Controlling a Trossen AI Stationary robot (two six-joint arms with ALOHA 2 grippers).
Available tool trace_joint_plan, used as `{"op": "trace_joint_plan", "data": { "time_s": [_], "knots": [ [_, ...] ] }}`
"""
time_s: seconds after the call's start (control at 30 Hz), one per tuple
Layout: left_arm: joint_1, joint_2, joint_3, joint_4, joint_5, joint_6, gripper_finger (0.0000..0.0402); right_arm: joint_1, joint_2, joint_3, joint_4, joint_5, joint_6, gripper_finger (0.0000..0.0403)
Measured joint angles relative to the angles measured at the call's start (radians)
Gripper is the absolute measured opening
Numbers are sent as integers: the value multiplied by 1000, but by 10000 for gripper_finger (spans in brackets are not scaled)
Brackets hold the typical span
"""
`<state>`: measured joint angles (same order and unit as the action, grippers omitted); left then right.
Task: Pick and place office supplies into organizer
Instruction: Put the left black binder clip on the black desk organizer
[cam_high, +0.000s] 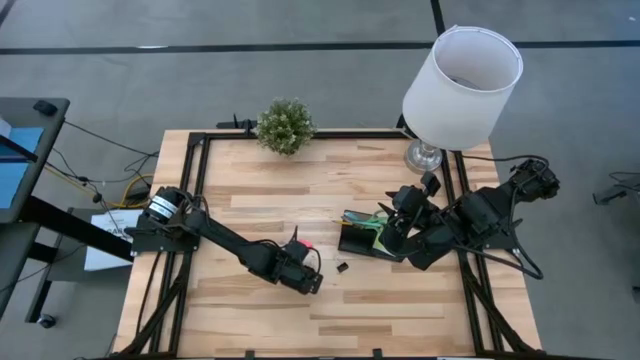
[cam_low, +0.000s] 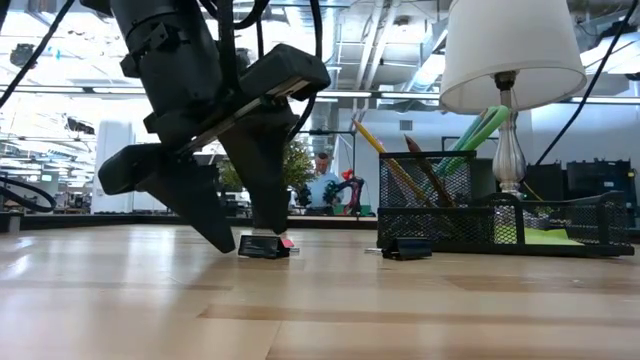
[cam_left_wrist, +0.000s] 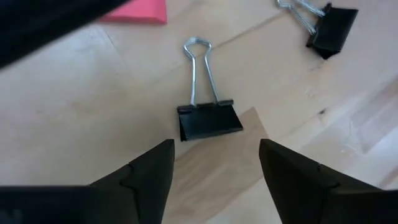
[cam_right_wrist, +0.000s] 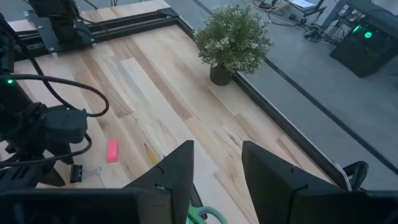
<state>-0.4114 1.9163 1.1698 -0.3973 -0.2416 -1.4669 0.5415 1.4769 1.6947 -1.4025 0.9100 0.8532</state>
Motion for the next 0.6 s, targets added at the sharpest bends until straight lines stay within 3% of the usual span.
{"op": "trace_joint_plan", "data": {
  "time_s": [0.23, 0.6],
  "knots": [
    [13, 0, 0, -8, -51, 1, 240, 0, 0, 0, 0, -18, -1, 129],
    [31, 0, 0, -8, -6, 32, 240, 0, 0, 0, 4, -18, -16, 129]
  ]
}}
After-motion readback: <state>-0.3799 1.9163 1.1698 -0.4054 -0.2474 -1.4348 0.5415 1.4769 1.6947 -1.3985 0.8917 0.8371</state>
